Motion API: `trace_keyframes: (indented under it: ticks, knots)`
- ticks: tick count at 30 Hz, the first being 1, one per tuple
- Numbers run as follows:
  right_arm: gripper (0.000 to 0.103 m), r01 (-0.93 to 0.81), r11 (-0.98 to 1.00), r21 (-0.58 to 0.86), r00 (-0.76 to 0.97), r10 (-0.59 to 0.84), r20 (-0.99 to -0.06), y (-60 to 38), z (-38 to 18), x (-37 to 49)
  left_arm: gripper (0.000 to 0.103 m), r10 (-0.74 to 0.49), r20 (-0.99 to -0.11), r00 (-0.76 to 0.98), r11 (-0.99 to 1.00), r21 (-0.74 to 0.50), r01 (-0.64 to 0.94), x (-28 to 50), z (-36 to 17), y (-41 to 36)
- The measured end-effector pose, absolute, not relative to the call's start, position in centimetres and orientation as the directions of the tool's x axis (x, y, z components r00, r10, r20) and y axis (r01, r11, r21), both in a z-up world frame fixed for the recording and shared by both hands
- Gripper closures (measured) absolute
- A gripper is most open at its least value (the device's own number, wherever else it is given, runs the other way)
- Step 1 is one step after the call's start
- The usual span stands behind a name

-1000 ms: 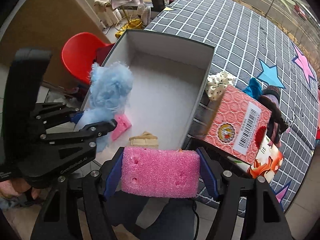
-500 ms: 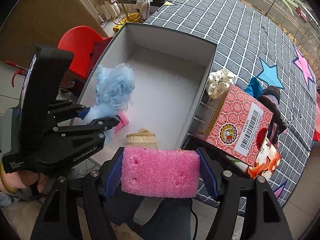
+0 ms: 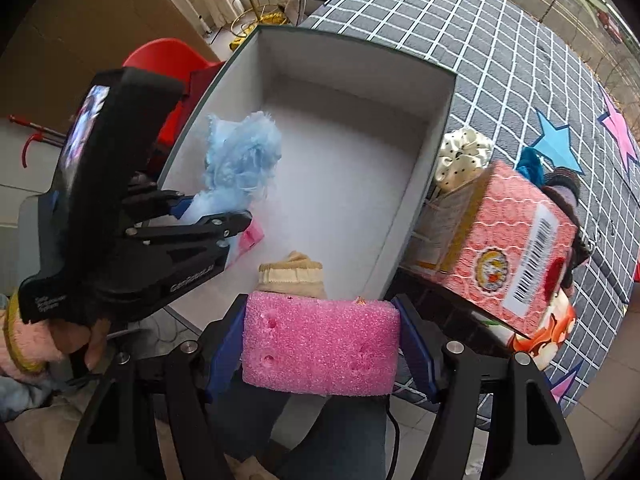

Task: Organize soft objects
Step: 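Carry the blue plush and pink sponge with both tools over the white box, then open both tools to drop the blue plush and pink sponge into the box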

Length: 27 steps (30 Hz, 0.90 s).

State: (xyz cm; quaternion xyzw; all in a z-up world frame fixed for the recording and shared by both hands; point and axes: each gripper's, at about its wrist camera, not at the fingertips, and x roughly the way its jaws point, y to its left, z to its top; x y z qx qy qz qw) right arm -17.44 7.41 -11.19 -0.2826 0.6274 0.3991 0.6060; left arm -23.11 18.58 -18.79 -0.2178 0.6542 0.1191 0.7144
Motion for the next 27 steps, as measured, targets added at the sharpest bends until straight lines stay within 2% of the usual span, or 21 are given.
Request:
trace_keyframes:
  ticks: [6,16,27]
  knots:
    - [0.032,-0.822,0.545,0.166,-0.109,0.136,-0.985,7.8,-11.6,-16.7,0.075,-0.078,-0.993,0.092,0.896,-0.111,-0.429,-22.3,-19.6,18.2]
    - [0.032,-0.832,0.528,0.170,-0.093,0.169,-0.981,9.7,-10.9,-16.2,0.075,-0.054,-0.993,0.104,0.873,-0.097,-0.478,-22.7,-18.7,21.6]
    - [0.032,-0.859,0.484,0.166,-0.089,0.176,-0.980,11.5,-10.8,-16.9,0.067,-0.056,-0.989,0.139,0.869,-0.117,-0.481,-23.3,-17.1,20.6]
